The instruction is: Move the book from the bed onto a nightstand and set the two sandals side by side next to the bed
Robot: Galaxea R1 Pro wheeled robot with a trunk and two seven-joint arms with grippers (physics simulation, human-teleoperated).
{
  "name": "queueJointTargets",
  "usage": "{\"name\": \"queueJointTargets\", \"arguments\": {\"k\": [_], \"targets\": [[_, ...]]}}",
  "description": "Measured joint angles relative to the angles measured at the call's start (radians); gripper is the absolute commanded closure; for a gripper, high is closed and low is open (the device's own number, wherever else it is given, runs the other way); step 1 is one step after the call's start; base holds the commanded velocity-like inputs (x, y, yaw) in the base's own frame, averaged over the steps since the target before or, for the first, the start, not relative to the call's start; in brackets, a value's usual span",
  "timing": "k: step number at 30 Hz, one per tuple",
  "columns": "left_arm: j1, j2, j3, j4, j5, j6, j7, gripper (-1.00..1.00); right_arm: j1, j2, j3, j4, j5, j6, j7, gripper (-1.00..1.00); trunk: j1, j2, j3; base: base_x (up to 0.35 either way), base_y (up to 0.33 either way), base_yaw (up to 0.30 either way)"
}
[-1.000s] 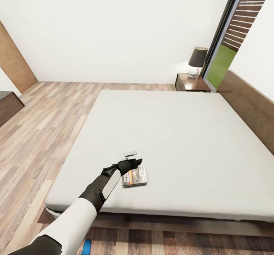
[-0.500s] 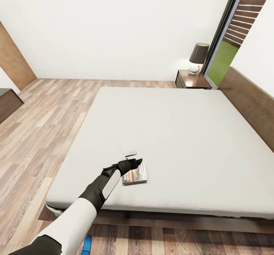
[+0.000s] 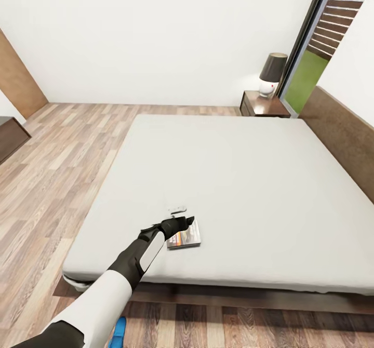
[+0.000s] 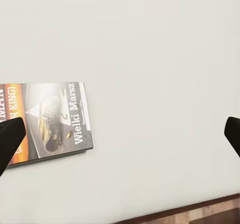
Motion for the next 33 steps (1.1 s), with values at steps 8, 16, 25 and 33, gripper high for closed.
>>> {"name": "queueJointTargets", "arguments": {"k": [8,16,25,33], "targets": [[0.000,0.000,0.001,0.000,0.000,0.000,0.000,-1.00,0.000,0.000,0.000,0.000,0.000,0.000,0.001,-1.00,0.000,0.000,-0.013,0.000,0.000,0.000],[0.000,0.000,0.001,0.000,0.000,0.000,0.000,-1.00,0.000,0.000,0.000,0.000,0.000,0.000,0.000,-1.00,0.000,0.000,-0.025,0.000,0.000,0.000],[0.000,0.000,0.001,0.000,0.000,0.000,0.000,-1.00,0.000,0.000,0.000,0.000,0.000,0.000,0.000,-1.00,0.000,0.000,-0.032,0.089,0.000,0.000],[0.000,0.000,0.000,0.000,0.000,-0.001,0.000,-1.00,0.000,0.000,0.000,0.000,0.000,0.000,0.000,-1.00,0.000,0.000,-0.032,0.084,0.000,0.000]]}}
